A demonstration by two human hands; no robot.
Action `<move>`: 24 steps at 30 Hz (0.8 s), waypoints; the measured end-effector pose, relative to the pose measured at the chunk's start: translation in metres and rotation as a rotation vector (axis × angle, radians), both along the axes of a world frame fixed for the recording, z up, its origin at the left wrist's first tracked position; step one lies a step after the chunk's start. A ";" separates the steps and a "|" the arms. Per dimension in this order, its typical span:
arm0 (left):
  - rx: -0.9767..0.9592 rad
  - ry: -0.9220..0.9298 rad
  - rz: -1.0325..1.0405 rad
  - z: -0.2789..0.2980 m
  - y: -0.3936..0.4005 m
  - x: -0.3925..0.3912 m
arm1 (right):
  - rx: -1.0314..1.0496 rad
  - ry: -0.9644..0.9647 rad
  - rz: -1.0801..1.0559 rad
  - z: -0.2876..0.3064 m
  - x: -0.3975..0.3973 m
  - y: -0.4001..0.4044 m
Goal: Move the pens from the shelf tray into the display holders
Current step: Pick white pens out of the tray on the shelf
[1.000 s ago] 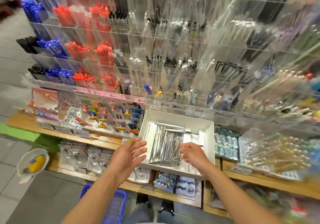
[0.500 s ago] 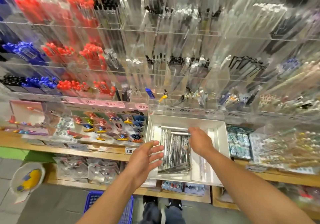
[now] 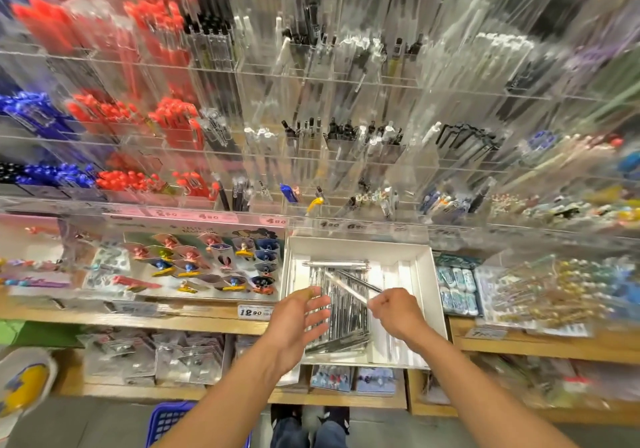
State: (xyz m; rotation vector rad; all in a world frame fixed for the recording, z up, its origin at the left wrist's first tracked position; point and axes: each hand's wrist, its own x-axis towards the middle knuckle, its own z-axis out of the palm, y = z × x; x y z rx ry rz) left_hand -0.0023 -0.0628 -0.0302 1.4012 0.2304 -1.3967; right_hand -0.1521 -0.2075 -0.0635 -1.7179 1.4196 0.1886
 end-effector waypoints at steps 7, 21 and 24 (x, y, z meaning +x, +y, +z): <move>0.008 0.041 0.037 -0.001 -0.006 -0.013 | 0.418 -0.343 -0.059 0.029 -0.010 0.064; 0.006 -0.026 0.101 0.005 0.016 -0.001 | -0.345 0.012 0.394 -0.028 0.053 -0.034; 0.021 -0.052 0.123 0.007 0.021 -0.001 | -0.475 0.137 0.572 -0.044 0.055 -0.041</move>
